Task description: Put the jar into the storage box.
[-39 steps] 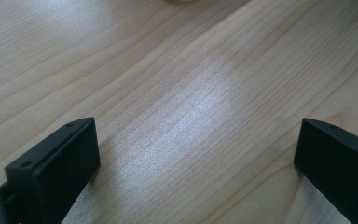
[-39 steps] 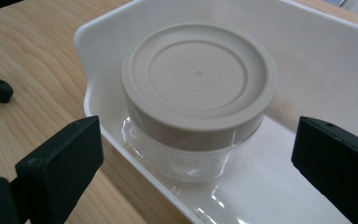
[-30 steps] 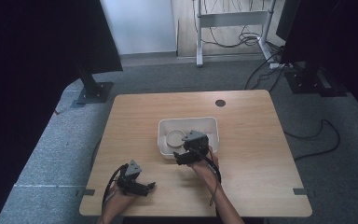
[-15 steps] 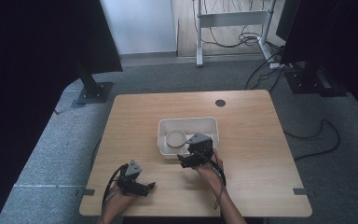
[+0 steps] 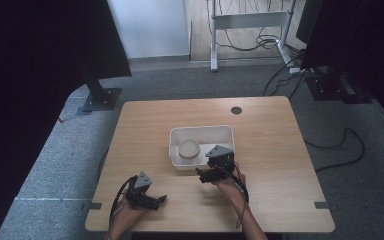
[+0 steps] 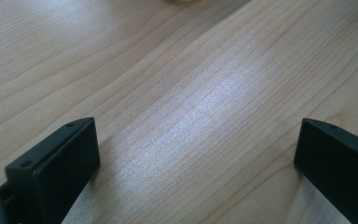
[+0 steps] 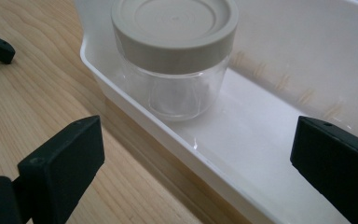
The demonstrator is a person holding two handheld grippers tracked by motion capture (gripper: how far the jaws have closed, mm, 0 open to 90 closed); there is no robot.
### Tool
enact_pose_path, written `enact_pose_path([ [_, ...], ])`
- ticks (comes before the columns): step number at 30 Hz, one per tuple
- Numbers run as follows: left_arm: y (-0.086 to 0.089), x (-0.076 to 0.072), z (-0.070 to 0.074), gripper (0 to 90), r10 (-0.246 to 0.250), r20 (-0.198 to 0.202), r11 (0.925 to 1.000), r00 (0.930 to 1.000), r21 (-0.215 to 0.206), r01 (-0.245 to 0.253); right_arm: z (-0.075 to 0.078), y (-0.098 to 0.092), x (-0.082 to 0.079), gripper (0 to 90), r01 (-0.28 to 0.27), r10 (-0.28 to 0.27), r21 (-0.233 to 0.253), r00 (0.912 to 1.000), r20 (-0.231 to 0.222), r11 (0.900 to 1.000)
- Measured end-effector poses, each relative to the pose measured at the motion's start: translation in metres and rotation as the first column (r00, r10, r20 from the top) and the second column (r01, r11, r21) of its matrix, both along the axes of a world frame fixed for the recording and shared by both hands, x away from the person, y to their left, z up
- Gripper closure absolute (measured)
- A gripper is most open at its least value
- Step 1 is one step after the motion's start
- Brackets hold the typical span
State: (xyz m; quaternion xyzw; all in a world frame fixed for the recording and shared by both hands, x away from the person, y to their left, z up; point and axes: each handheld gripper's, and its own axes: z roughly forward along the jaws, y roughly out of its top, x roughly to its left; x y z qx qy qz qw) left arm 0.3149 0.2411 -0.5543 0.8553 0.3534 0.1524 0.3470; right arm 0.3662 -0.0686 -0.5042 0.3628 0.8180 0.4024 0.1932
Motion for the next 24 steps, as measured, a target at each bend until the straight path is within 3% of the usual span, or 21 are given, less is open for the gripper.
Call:
enact_pose_path([
  [24, 0.0, 0.0, 0.0, 0.0, 0.001, 0.0, 1.0, 1.0, -0.001, -0.001, -0.003, -0.028, -0.017, 2.6, 0.013, -0.014, -0.004, 0.9999, -0.007, 1.0],
])
